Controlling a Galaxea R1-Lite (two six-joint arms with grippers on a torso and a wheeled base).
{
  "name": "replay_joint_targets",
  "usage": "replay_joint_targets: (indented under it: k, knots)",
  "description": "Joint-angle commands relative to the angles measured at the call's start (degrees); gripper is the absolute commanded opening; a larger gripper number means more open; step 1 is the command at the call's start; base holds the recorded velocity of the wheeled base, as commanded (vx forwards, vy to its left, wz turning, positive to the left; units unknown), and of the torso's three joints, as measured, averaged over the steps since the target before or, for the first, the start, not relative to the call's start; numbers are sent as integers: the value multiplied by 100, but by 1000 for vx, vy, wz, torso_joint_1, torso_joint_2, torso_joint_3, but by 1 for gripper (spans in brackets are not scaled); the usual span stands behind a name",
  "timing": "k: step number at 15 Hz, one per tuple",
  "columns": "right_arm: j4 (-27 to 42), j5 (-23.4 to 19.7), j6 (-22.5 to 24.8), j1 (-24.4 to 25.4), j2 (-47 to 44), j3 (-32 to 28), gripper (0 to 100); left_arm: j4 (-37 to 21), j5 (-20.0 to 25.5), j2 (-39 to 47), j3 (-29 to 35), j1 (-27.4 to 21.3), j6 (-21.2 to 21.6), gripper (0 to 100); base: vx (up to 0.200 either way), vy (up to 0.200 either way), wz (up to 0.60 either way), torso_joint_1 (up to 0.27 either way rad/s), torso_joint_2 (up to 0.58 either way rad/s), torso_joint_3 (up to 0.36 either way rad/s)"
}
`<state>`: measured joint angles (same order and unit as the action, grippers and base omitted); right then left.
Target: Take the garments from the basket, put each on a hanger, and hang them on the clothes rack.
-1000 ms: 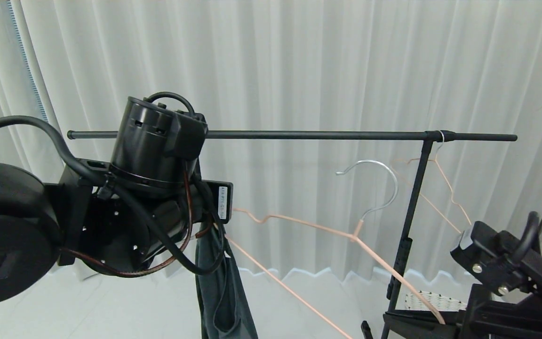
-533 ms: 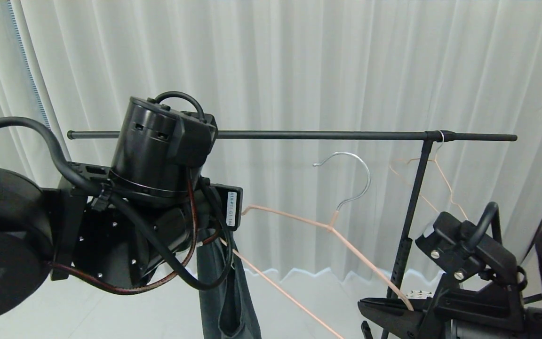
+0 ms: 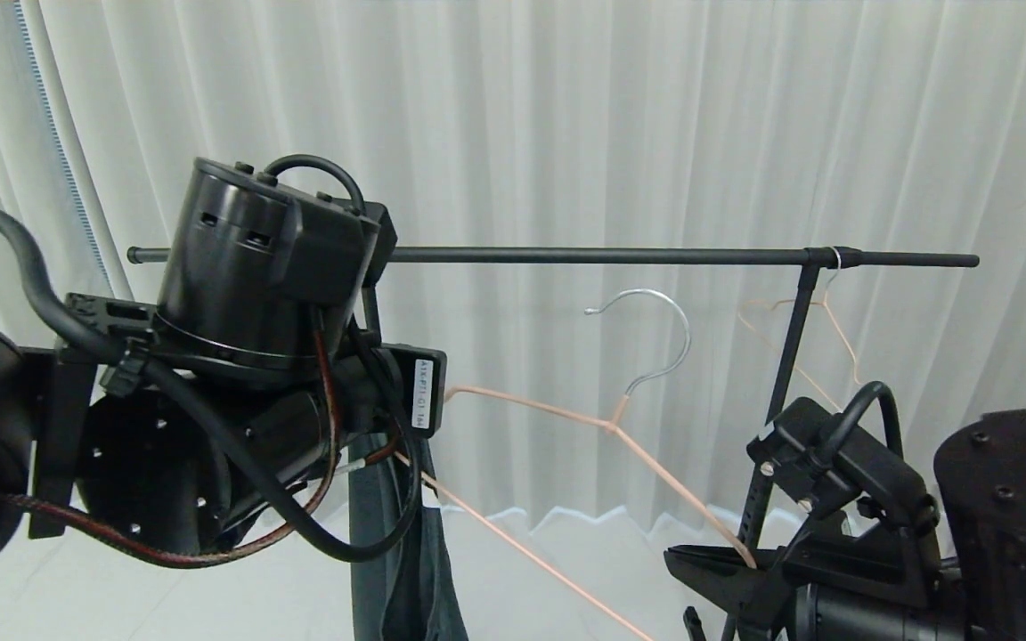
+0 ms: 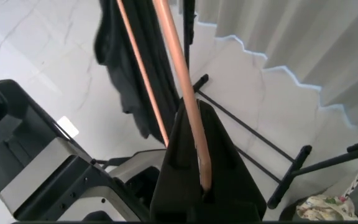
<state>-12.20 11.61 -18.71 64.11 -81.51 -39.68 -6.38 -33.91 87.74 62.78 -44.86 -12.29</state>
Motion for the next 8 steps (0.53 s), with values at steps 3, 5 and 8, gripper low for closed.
replay_joint_targets:
  k: [3,5,8]
  knots:
    - [130,88,-18,-21,21,22,0,-13,-28,-116,155,162,-2,0,0,0,0,0,0,0]
    - [333,219,-18,-215,223,-5,0,-22,-564,-46,155,303,16,0,0,0,0,0,0,0]
    - [368,219,-18,-364,240,-251,0,-22,-608,24,191,206,16,0,0,0,0,0,0,0]
